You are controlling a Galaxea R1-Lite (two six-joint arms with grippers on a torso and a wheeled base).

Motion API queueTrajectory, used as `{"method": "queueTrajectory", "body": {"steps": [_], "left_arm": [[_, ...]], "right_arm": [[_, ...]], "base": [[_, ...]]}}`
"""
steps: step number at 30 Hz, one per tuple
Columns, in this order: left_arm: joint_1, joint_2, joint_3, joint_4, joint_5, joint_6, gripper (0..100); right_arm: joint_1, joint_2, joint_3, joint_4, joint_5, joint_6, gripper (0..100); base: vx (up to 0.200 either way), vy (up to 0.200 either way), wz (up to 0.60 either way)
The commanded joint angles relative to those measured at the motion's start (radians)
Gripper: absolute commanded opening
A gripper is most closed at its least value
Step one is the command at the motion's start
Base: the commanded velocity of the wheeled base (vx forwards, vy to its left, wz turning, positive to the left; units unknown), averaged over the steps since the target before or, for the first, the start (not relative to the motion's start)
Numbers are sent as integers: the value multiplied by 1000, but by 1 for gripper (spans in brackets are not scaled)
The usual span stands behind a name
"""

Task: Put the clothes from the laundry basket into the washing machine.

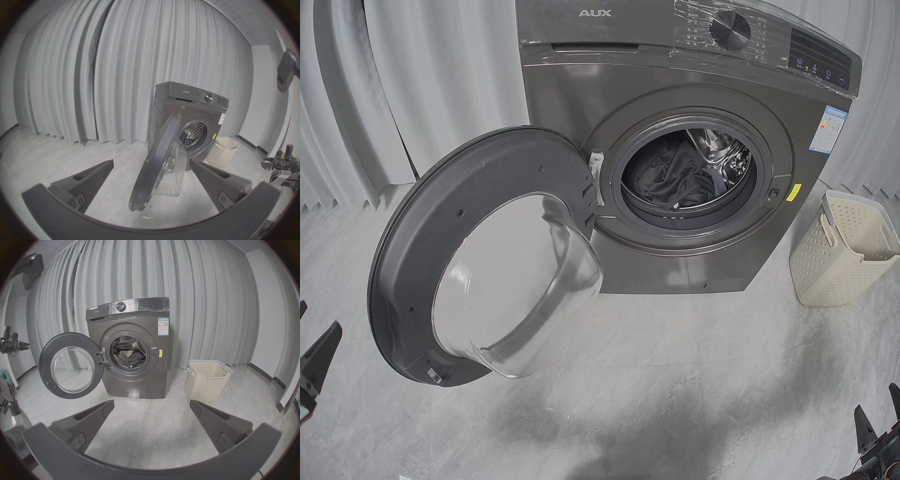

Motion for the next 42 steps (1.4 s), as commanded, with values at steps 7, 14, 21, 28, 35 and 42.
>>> {"method": "queueTrajectory", "body": {"steps": [7, 14, 21, 28, 35, 42], "left_arm": [[-26, 500, -94, -266, -115, 1, 100], [-135, 561, -82, -317, -115, -6, 100], [-291, 530, -60, -317, -114, -16, 100], [-454, 440, -51, -303, -108, -42, 100], [-463, 435, -10, -308, -105, -46, 100], [-342, 431, -56, -335, -77, -66, 100]], "right_arm": [[0, -13, 18, 0, 0, 0, 100], [0, -13, 18, 0, 0, 0, 100], [0, -13, 18, 0, 0, 0, 100], [0, -13, 18, 0, 0, 0, 100], [0, -13, 18, 0, 1, 0, 100], [0, -13, 18, 0, 1, 0, 100]], "base": [[0, 0, 0], [0, 0, 0], [0, 0, 0], [0, 0, 0], [0, 0, 0], [0, 0, 0]]}}
